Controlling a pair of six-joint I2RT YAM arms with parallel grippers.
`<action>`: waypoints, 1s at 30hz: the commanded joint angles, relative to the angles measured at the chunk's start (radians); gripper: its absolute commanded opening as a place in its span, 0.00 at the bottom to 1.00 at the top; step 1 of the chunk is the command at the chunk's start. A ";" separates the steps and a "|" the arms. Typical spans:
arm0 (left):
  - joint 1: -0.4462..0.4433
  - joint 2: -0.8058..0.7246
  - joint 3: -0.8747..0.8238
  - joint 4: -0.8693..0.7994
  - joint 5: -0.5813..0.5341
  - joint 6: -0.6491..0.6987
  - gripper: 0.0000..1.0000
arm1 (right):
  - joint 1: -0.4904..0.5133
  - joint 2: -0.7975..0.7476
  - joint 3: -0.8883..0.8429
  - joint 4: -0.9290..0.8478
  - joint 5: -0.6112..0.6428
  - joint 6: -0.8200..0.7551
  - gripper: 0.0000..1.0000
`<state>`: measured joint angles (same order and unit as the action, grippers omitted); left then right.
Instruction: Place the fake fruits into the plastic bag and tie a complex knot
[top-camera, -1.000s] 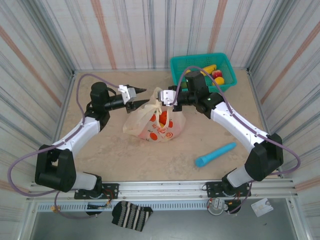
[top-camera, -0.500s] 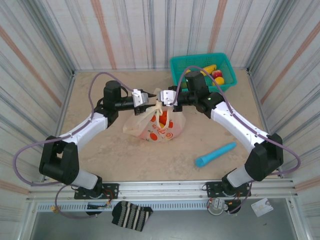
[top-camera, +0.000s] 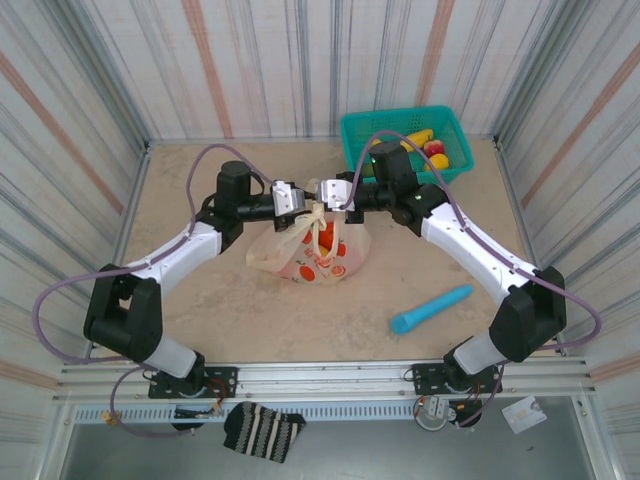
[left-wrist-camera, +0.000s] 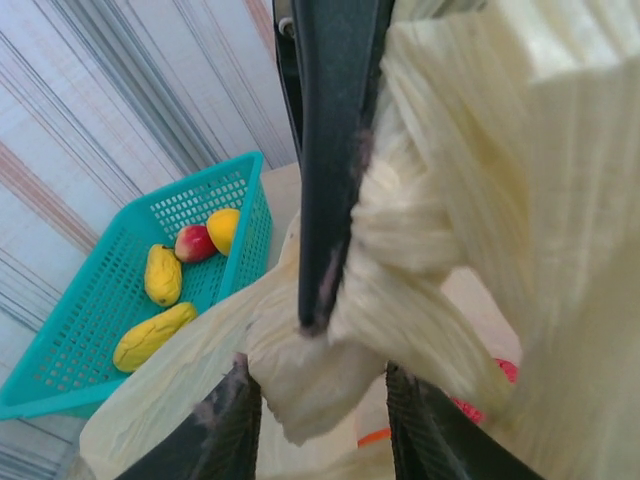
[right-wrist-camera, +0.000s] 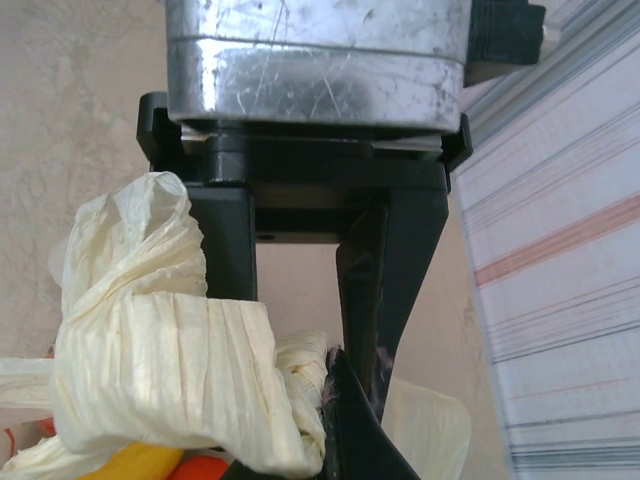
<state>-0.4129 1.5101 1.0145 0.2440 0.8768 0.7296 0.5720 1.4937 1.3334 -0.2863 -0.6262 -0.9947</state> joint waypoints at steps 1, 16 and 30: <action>-0.003 0.006 0.029 0.049 -0.004 -0.014 0.30 | 0.010 0.008 0.039 -0.019 -0.024 0.028 0.00; -0.003 -0.010 -0.007 0.091 0.042 -0.063 0.00 | 0.009 0.028 0.051 -0.060 0.003 0.059 0.00; 0.009 0.006 -0.084 0.273 0.051 -0.243 0.00 | 0.003 -0.009 0.024 -0.059 0.043 0.121 0.25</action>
<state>-0.4118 1.5112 0.9504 0.4622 0.8974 0.5289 0.5762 1.5055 1.3525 -0.3180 -0.6071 -0.8986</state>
